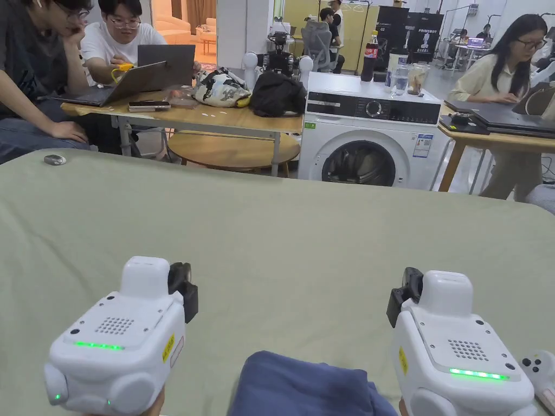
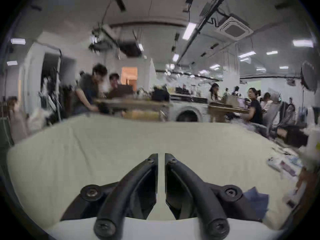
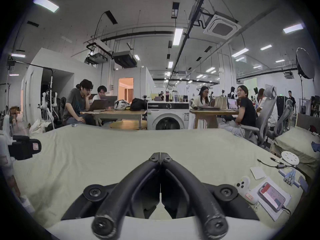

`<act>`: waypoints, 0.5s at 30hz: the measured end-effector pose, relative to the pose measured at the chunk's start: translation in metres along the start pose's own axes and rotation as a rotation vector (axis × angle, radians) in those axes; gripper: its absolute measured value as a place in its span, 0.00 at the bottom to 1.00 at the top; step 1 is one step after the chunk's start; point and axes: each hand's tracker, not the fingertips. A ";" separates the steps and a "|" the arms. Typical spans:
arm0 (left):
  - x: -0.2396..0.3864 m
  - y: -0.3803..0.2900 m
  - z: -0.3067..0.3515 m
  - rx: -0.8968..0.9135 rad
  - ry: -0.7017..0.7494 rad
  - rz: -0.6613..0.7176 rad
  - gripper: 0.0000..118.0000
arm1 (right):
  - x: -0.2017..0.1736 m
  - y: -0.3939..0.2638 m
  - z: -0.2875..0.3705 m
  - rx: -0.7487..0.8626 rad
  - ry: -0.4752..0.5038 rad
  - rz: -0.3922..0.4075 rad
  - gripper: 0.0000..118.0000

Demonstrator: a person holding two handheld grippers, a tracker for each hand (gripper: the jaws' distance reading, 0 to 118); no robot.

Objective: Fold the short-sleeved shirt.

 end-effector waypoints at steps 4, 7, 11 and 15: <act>-0.005 -0.001 0.007 0.001 -0.024 0.011 0.02 | -0.004 0.008 0.004 0.011 0.010 0.013 0.00; -0.010 -0.003 0.008 -0.016 -0.027 0.030 0.02 | -0.005 0.002 0.013 -0.056 0.047 0.030 0.00; -0.015 -0.007 0.012 -0.031 -0.027 0.055 0.02 | -0.013 -0.023 0.026 -0.214 0.112 0.045 0.00; -0.017 -0.014 0.015 -0.061 -0.036 0.059 0.02 | -0.028 -0.063 0.031 -0.393 0.192 0.071 0.00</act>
